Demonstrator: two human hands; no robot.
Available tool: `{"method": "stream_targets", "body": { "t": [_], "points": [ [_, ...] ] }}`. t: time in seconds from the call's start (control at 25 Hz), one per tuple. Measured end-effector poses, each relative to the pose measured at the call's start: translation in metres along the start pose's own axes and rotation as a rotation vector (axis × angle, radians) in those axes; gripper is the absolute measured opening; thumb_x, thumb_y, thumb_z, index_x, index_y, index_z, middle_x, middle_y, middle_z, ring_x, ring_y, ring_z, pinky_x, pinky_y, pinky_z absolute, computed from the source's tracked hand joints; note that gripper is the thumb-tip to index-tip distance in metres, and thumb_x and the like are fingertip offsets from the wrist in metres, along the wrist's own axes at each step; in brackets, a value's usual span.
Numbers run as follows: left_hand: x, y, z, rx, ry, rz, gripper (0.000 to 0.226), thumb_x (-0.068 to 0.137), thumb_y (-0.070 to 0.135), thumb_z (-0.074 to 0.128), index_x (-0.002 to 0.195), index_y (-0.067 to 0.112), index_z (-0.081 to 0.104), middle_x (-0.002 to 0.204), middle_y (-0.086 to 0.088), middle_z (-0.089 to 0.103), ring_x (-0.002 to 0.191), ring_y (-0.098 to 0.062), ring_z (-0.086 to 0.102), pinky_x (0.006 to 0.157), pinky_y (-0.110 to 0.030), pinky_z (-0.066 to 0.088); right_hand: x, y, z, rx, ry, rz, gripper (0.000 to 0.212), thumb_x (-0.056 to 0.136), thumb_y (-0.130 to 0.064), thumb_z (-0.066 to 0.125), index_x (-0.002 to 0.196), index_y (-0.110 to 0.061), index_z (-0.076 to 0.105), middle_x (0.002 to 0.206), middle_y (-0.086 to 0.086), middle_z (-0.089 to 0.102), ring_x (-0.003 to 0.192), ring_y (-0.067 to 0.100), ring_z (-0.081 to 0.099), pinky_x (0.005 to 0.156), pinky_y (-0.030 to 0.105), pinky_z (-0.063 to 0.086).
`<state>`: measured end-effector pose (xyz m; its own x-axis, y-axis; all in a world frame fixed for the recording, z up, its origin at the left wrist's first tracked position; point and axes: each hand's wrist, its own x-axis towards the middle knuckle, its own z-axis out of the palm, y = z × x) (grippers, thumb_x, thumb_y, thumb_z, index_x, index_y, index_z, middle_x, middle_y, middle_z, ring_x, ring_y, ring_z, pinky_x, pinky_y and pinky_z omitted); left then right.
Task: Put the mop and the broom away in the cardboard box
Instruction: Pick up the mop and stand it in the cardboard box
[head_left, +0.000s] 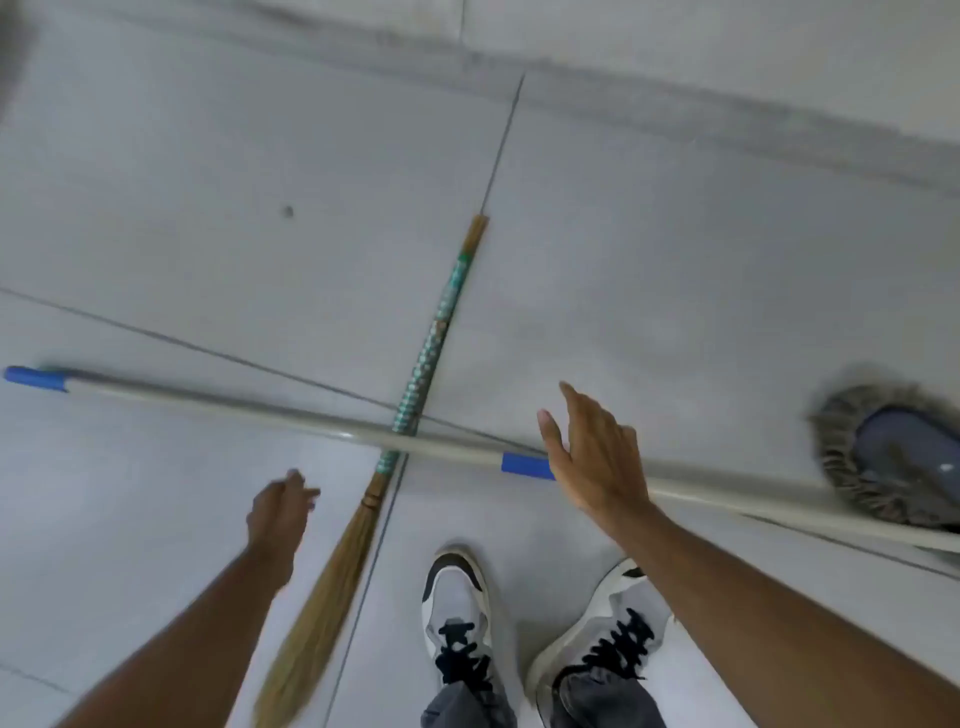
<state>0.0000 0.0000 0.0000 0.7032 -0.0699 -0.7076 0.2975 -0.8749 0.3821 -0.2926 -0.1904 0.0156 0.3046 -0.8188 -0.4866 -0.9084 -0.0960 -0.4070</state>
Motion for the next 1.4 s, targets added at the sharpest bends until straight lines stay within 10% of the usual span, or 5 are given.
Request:
{"method": "stream_targets", "body": {
  "t": [0.32, 0.64, 1.0, 1.24, 1.4],
  "points": [
    [0.12, 0.025, 0.102, -0.923, -0.06, -0.241, 0.043, 0.107, 0.031, 0.024, 0.091, 0.001, 0.051, 0.073, -0.012, 0.057, 0.06, -0.025, 0.062, 0.065, -0.038, 0.061, 0.059, 0.05, 0.137, -0.292, -0.103, -0.051, 0.074, 0.101, -0.05, 0.016, 0.091, -0.001, 0.071, 0.093, 0.022, 0.071, 0.089, 0.042, 0.066, 0.08, 0.044, 0.046],
    [0.0, 0.167, 0.064, -1.032, 0.094, 0.094, 0.026, 0.104, 0.031, 0.023, 0.116, 0.012, 0.038, 0.078, -0.004, 0.044, 0.054, -0.018, 0.047, 0.058, -0.029, 0.05, 0.047, 0.004, -0.008, -0.476, -0.148, -0.267, 0.046, 0.097, -0.01, 0.038, 0.143, -0.005, 0.034, 0.112, 0.012, 0.059, 0.084, 0.031, 0.049, 0.063, 0.036, 0.036],
    [-0.415, 0.552, -0.064, -0.983, -0.407, 0.803, 0.015, 0.105, 0.032, 0.025, 0.099, 0.018, 0.029, 0.079, -0.004, 0.044, 0.052, -0.016, 0.048, 0.054, -0.029, 0.049, -0.07, -0.086, -0.438, -0.28, 0.443, -0.12, 0.05, 0.033, 0.002, 0.09, 0.068, -0.005, 0.055, 0.051, 0.01, 0.052, 0.036, 0.029, 0.05, 0.029, 0.026, 0.03],
    [-0.789, 0.668, -0.114, -0.799, -0.818, 1.139, 0.015, 0.106, 0.031, 0.026, 0.098, 0.019, 0.029, 0.075, -0.004, 0.046, 0.052, -0.016, 0.048, 0.054, -0.031, 0.047, -0.248, -0.076, -0.694, 0.01, 0.805, 0.161, 0.022, 0.079, -0.002, 0.07, 0.076, -0.01, 0.049, 0.06, -0.003, 0.041, 0.052, 0.014, 0.038, 0.044, 0.02, 0.028],
    [-0.989, 0.663, -0.098, -0.667, -1.036, 1.345, 0.015, 0.106, 0.031, 0.028, 0.099, 0.018, 0.029, 0.075, -0.004, 0.047, 0.051, -0.016, 0.05, 0.055, -0.032, 0.049, -0.341, -0.013, -0.774, 0.115, 0.988, 0.266, 0.038, 0.053, 0.002, 0.09, 0.071, -0.002, 0.057, 0.058, 0.011, 0.056, 0.049, 0.017, 0.048, 0.036, 0.025, 0.041]
  ]
}}
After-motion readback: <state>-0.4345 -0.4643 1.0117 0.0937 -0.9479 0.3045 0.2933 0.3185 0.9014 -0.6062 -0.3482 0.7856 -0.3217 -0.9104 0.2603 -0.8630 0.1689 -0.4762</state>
